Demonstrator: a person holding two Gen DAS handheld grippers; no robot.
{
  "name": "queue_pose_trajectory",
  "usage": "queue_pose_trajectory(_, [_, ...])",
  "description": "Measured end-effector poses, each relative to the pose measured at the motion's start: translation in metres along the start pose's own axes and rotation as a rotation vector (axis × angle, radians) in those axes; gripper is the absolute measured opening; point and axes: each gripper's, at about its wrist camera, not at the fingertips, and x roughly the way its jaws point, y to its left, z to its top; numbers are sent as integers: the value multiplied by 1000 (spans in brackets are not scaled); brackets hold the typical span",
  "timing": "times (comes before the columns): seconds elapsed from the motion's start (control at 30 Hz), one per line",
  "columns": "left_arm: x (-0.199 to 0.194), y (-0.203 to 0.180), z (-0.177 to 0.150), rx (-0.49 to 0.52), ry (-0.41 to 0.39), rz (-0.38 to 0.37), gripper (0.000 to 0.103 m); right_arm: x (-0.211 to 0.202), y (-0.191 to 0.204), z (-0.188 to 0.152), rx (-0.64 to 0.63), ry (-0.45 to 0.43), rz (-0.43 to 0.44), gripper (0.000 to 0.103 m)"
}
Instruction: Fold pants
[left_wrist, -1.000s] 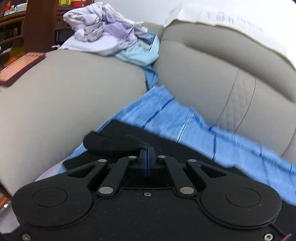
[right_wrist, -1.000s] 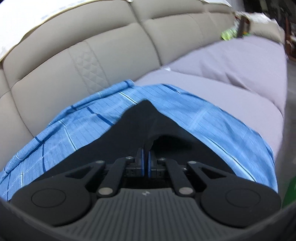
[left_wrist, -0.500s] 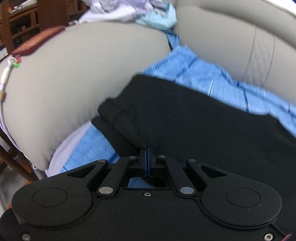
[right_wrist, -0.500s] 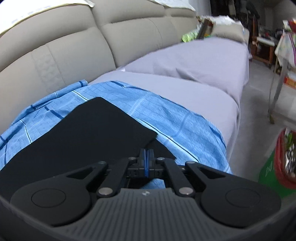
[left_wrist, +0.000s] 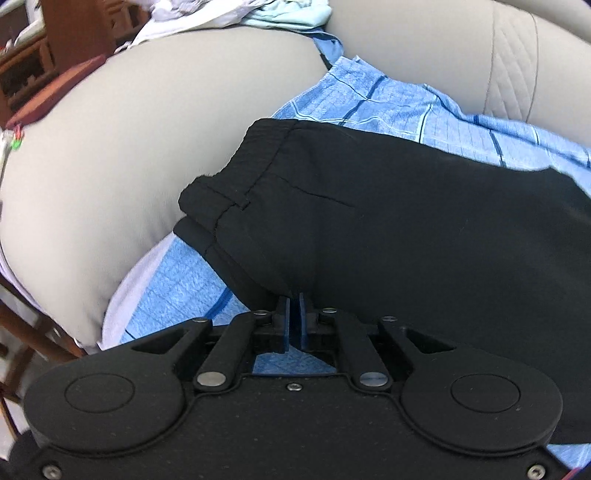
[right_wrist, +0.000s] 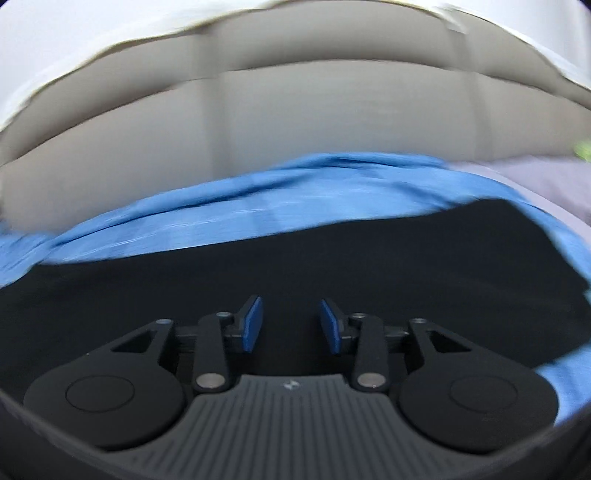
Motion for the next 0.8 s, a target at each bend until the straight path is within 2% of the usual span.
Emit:
queue_pose_trajectory(0.03, [0,-2,0,12,-1,5,7,3,16,-2,-25,-6,16,63])
queue_pose_trajectory(0.13, [-1,-3,0,29,-6,10,7,13,54,-13,-58,14,83,64])
queue_pose_trajectory(0.23, [-1,-2,-2,33,-17,7,7,14,74,-23,-61,28,171,66])
queue_pose_trajectory(0.3, [-1,-2,-3,42,-24,5,7,10,86,-30,-100,22,190,70])
queue_pose_trajectory(0.5, [-3,2,-8,42,-32,-7,7,-1,93,-53,-159,12,197,74])
queue_pose_trajectory(0.67, [-3,7,-10,37,-39,-22,8,-16,95,-71,-292,-1,144,78])
queue_pose_trajectory(0.8, [-3,12,-11,27,-44,-36,10,-29,83,-76,-269,17,145,81])
